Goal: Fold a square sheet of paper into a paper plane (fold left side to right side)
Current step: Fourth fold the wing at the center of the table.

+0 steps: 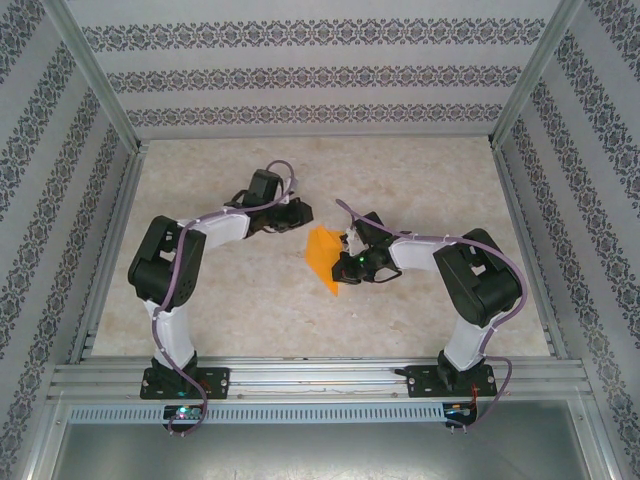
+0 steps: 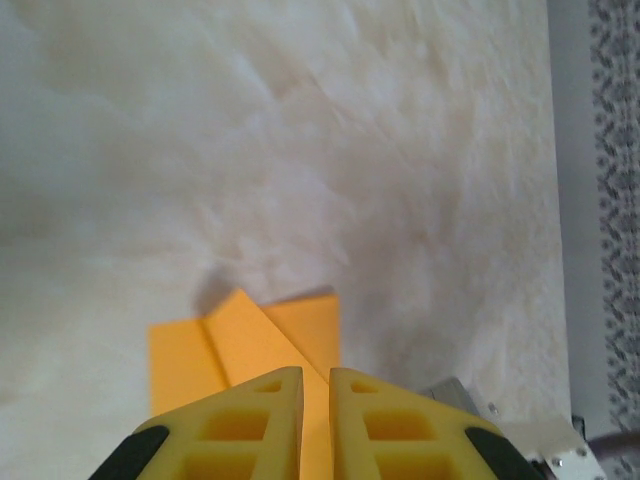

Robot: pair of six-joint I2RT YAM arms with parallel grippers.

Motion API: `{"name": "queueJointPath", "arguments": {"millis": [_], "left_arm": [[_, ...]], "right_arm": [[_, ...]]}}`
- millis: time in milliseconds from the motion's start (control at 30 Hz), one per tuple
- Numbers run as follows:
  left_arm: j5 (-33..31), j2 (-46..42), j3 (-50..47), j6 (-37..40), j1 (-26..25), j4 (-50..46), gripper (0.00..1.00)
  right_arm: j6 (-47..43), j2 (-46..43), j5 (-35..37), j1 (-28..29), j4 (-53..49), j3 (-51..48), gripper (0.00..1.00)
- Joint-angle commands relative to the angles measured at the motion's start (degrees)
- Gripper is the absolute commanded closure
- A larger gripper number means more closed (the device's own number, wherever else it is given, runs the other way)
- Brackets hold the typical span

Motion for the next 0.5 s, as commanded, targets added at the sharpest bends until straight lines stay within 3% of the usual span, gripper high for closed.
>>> {"name": "queueJointPath", "arguments": {"millis": [0,233,467], "left_arm": [[3.85,3.01,0.11,-1.31,-2.72,3.75,0.85],[3.42,8.86,2.52,-2.13,-4.31,5.00,0.85],[-2.24,10.36,1.81,-0.06,-4.30,0.89,0.85]], "right_arm": [[-1.51,3.69,8.58,-0.72,-12.06,-3.27,1.00],[-1.57,3.30,8.84,-0.67,-12.18,-3.53,1.00],[-1.62,2.12,8.28,-0.67,-12.48,-3.45,1.00]]}}
